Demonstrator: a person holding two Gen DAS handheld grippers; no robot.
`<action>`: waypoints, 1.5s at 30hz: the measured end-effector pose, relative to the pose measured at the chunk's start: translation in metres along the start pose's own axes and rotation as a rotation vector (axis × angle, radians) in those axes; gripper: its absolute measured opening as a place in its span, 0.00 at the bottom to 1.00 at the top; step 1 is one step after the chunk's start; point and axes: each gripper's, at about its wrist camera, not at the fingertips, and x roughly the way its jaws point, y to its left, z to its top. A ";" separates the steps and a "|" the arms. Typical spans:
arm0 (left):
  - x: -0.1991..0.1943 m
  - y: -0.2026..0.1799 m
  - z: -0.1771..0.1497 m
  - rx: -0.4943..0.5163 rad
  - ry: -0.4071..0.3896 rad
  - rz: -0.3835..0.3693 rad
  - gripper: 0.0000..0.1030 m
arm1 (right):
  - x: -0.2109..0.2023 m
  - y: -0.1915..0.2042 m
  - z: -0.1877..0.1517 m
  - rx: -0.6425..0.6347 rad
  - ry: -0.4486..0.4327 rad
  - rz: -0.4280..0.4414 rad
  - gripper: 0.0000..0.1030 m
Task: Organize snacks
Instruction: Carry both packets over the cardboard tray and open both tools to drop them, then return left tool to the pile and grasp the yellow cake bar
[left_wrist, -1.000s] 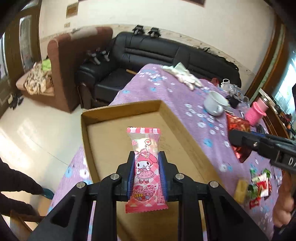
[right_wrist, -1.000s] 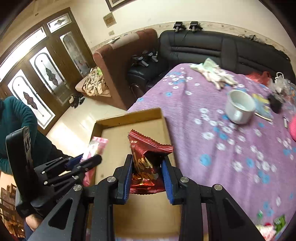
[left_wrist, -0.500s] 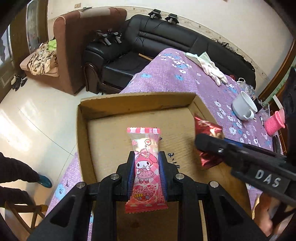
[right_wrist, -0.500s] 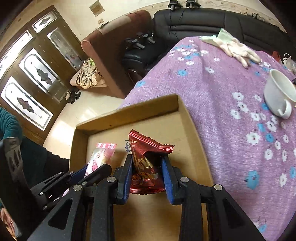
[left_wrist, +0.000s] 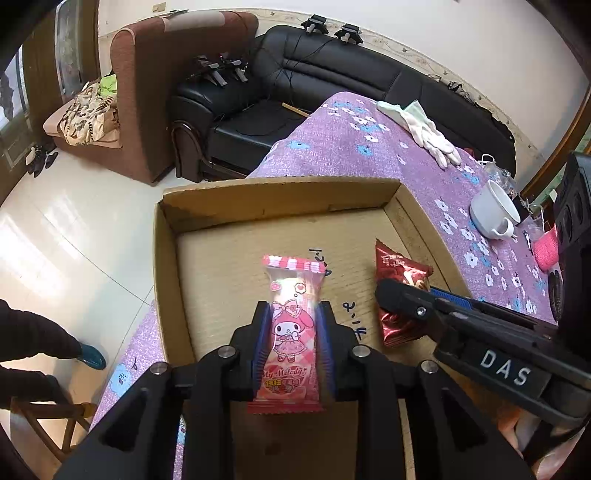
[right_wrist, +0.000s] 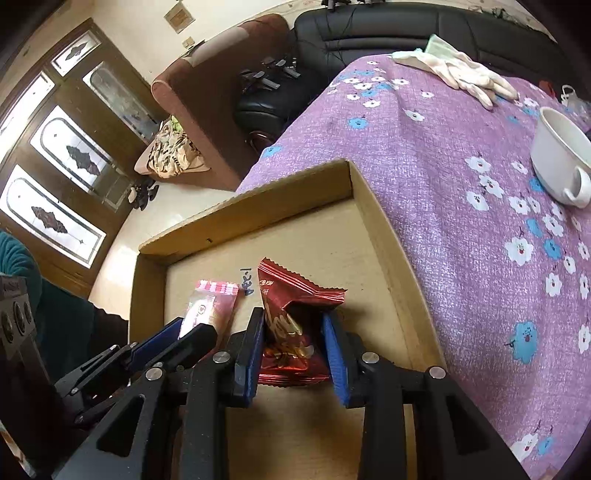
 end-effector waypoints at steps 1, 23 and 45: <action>0.000 0.000 0.000 -0.002 -0.001 0.000 0.34 | -0.003 -0.001 0.000 0.000 -0.005 0.001 0.35; -0.085 -0.045 -0.055 0.097 -0.138 -0.108 0.39 | -0.143 -0.107 -0.103 0.004 -0.090 -0.087 0.34; -0.078 -0.231 -0.168 0.530 -0.016 -0.251 0.67 | -0.225 -0.189 -0.209 0.030 -0.196 0.052 0.34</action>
